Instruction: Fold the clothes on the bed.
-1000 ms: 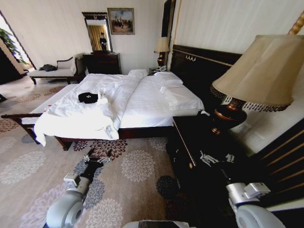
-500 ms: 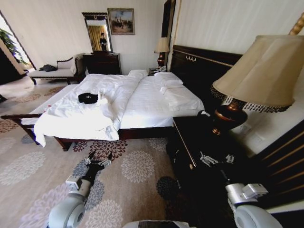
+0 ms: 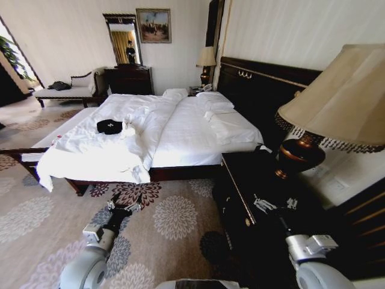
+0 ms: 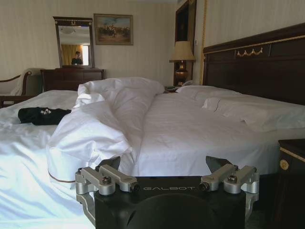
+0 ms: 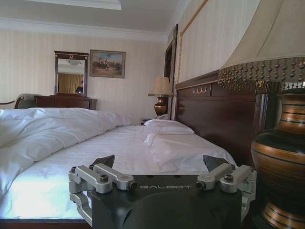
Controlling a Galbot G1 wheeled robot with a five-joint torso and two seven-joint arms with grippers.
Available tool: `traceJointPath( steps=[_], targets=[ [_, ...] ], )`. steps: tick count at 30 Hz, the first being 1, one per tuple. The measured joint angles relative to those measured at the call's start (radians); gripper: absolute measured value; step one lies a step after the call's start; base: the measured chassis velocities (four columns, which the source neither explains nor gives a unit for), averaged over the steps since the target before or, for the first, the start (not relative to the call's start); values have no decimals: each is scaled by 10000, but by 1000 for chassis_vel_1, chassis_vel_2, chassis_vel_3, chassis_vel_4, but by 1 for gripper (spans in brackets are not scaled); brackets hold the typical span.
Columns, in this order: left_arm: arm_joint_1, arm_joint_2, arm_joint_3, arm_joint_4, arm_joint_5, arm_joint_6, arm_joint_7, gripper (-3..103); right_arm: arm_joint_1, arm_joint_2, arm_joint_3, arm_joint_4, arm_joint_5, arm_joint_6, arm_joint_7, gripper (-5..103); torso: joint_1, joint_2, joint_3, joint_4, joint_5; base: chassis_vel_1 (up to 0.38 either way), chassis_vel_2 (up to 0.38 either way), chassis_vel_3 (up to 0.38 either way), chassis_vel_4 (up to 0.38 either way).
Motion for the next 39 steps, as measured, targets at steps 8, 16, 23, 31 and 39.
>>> traceJointPath(
  steps=[8, 16, 23, 31, 39],
  targets=[
    [247, -77, -189, -365, -769, -30, 83, 100, -83, 163, -172, -82, -230, 208, -164, 100, 0, -1, 0, 2, 2, -151, 132, 149, -128],
    [255, 115, -448, -220, -585, -74, 87, 100, -114, 228, -410, -128, -344, 207, -194, 100, 0, -1, 0, 0, 1, -163, 167, 172, -171],
    [595, -21, -569, -264, -514, -223, 261, 100, -98, 310, -646, -169, -438, 177, -218, 100, 0, 0, 0, 2, 2, -153, 170, 150, -163],
    [852, -81, -1028, -302, -888, -391, 453, 100, -83, 376, -908, -290, -647, 168, -245, 100, -1, 0, 0, 1, 0, -169, 166, 164, -161],
    [883, -96, -1024, -289, -931, -433, 490, 100, -113, 411, -955, -308, -748, 167, -288, 100, -1, 0, 0, 0, 0, -177, 182, 171, -186]
  ],
)
